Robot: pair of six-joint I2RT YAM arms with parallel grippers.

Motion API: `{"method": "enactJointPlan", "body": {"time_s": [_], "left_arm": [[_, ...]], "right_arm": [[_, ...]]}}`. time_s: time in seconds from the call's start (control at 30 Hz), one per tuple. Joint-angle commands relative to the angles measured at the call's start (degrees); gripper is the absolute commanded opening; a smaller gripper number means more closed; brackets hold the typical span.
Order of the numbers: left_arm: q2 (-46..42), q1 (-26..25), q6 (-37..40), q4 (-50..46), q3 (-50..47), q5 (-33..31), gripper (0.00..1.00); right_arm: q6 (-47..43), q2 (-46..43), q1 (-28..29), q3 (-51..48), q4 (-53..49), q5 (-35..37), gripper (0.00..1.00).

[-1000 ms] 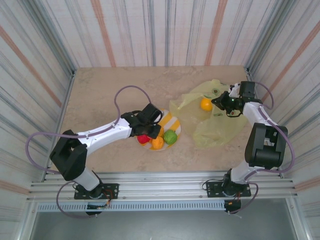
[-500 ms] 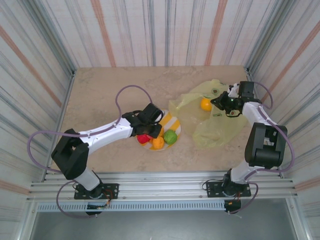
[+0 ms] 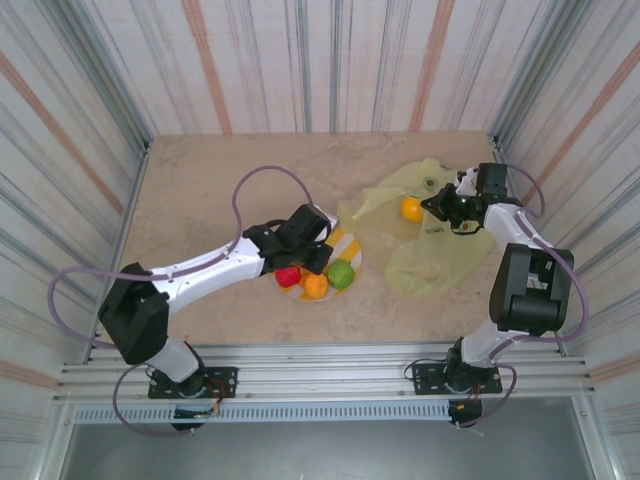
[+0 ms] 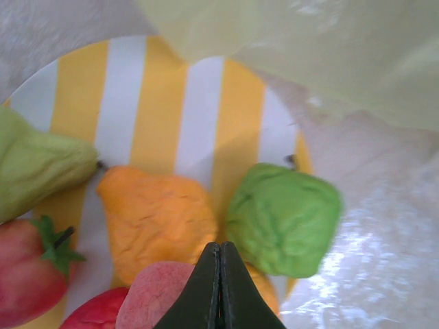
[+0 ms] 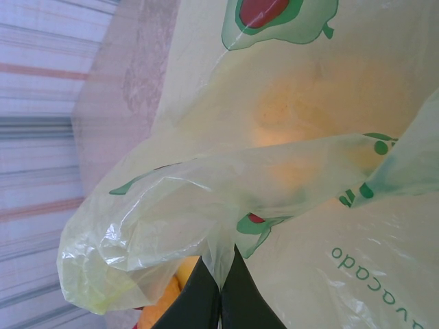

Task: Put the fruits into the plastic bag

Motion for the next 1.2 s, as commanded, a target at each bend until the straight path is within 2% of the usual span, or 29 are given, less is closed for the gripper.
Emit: {"method": "enactJointPlan", "body": {"time_s": [0.0,0.13,0.33,0.53,0.77,0.93,1.1,1.13,1.17], "left_arm": [[-2.98,-1.78,2.01,7.17,1.90,4.87,0.00],[0.74,-2.28,3.06,12.65,5.08,11.09,0.00],[13.34,-4.18,8.39,14.32,15.42,13.63,0.00],[24.79,-5.45,12.12,19.43,24.40,12.42,0.00],[35.66,-5.42,15.06,26.62,30.83,6.85,0.00],[39.74,-5.46,11.32,35.60,30.92,7.90,0.00],[43.70,-5.42,1.53,44.08,32.71,11.69,0.00],[44.28,-5.47,0.33,44.68,33.08,11.88,0.02],[44.71,-5.44,-0.67,45.24,33.36,11.90,0.08]], "right_arm": [[-2.45,0.68,0.12,0.87,-1.76,-0.39,0.00],[-3.08,0.68,0.12,2.05,-3.16,-1.17,0.00],[-4.86,-0.63,0.29,4.13,-6.91,-1.85,0.00],[-5.37,-2.06,0.38,4.56,-9.24,-2.03,0.00],[-5.75,-2.73,0.47,5.26,-11.02,-2.03,0.00],[-4.77,-2.80,0.82,5.29,-10.46,-2.03,0.00],[-3.70,-2.47,0.99,5.32,-9.66,-1.59,0.00],[-3.61,-2.49,1.00,5.37,-9.60,-1.59,0.00],[-3.61,-2.52,1.02,5.46,-9.64,-1.59,0.00]]}}
